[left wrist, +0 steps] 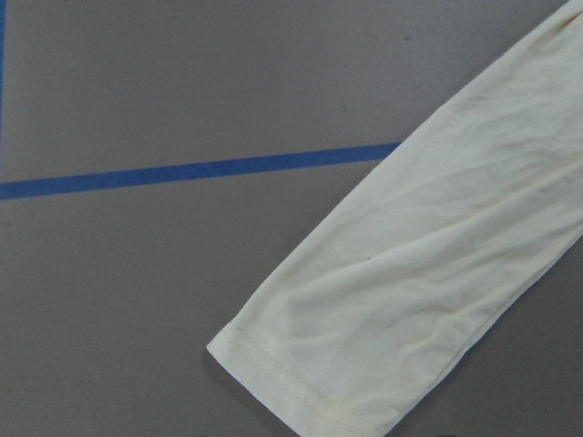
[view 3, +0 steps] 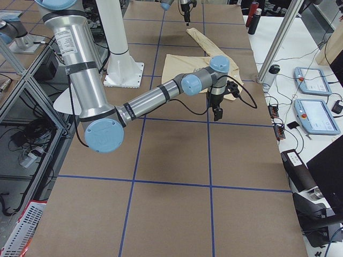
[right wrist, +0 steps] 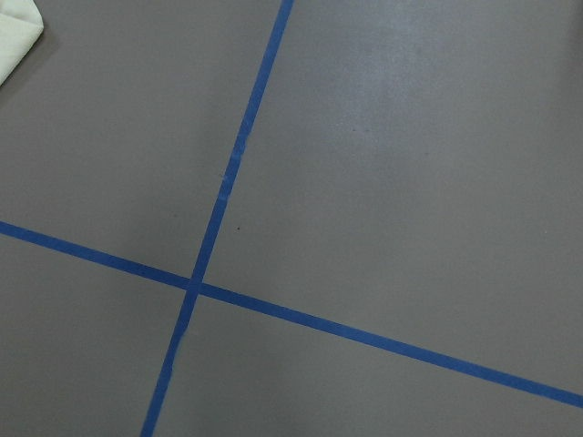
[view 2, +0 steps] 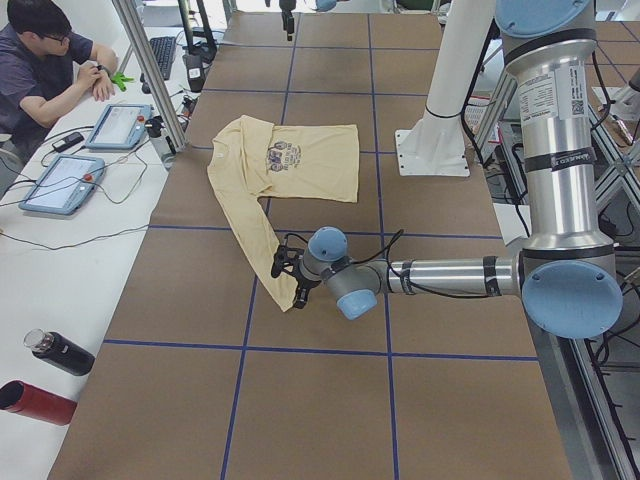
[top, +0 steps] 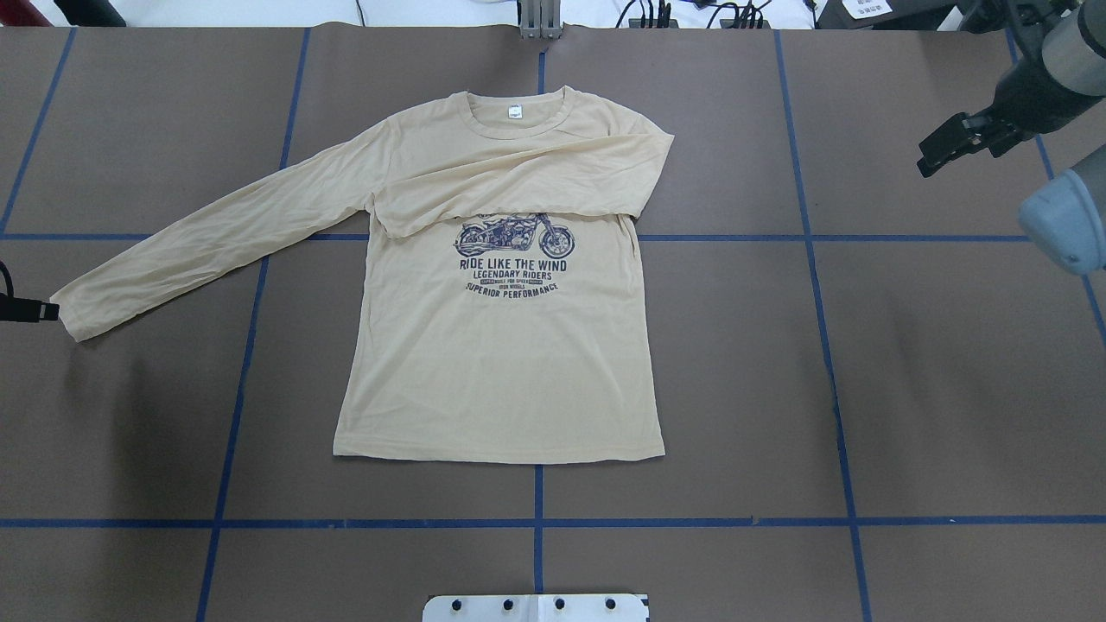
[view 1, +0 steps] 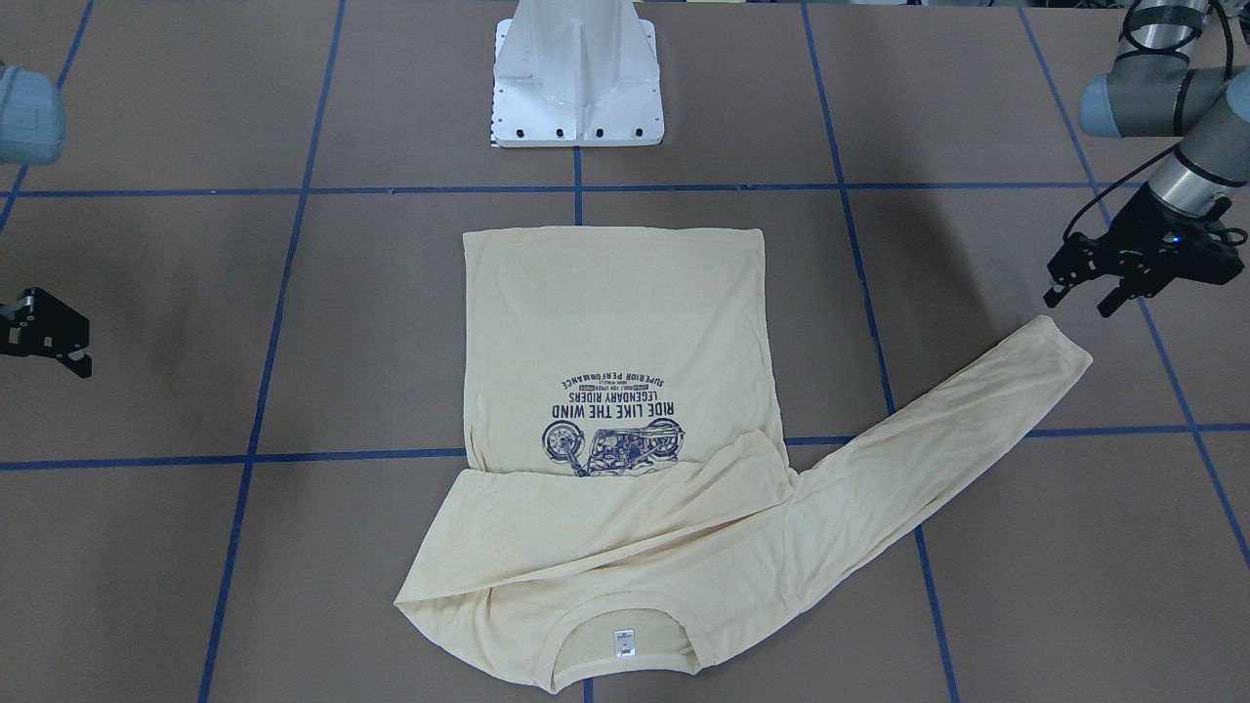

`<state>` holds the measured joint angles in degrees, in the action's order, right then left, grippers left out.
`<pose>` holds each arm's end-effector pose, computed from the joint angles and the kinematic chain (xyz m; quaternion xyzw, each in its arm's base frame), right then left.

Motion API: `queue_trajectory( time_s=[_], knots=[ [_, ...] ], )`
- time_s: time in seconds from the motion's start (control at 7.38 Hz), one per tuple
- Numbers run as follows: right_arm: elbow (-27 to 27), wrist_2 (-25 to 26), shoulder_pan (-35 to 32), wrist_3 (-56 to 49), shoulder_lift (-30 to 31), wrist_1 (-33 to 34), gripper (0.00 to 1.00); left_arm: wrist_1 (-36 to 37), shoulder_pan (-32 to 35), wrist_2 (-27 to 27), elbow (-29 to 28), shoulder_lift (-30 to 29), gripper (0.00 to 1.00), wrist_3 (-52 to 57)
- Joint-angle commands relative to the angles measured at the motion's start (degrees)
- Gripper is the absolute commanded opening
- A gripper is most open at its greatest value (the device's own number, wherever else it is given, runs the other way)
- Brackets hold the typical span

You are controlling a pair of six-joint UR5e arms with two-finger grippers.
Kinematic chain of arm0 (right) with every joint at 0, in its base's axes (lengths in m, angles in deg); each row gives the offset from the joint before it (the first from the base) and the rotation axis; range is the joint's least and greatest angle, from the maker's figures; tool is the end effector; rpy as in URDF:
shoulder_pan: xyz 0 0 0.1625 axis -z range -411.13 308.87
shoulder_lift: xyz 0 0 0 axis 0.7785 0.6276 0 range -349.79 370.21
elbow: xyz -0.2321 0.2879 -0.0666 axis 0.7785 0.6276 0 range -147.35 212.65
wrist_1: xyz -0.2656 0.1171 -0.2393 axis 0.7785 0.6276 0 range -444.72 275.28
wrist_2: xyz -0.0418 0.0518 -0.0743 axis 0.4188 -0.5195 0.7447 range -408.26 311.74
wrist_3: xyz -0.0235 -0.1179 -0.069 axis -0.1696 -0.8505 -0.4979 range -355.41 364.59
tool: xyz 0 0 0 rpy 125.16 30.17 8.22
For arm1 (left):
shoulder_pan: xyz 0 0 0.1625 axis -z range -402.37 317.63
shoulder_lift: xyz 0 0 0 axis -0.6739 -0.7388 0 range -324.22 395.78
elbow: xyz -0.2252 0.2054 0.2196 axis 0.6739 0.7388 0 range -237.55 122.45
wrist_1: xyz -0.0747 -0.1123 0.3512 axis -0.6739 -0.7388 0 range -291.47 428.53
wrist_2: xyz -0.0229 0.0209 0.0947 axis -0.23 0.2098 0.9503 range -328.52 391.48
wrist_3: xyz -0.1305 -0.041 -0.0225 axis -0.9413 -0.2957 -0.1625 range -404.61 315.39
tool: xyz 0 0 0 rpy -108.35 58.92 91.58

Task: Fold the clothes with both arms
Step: 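Lower the left gripper onto the other sleeve cuff and grasp it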

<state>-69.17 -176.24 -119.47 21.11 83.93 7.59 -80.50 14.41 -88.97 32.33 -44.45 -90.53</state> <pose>-0.1594 -0.5317 0.4125 0.0956 -0.3688 -0.1139 0.9175 0.1874 -0.4013 0.5959 0.1572 0.4397 0.0115 0.8842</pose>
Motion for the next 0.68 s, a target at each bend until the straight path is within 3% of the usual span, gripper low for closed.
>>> queue_trajectory(
  time_s=[0.0, 0.27, 0.54],
  knots=[
    [-0.04, -0.42, -0.3, -0.26, 0.11, -0.03, 0.99, -0.03, -2.02, 0.74, -0.23, -0.46, 0.74, -0.67],
    [-0.04, -0.42, -0.3, -0.09, 0.02, -0.03, 0.99, -0.03, -2.11, 0.83, -0.94, -0.81, 0.67, -0.5],
    [-0.13, -0.33, -0.3, 0.09, -0.07, -0.12, 0.99, -0.03, -2.2, 1.71, -2.51, -2.12, 0.67, -0.49]
  ],
)
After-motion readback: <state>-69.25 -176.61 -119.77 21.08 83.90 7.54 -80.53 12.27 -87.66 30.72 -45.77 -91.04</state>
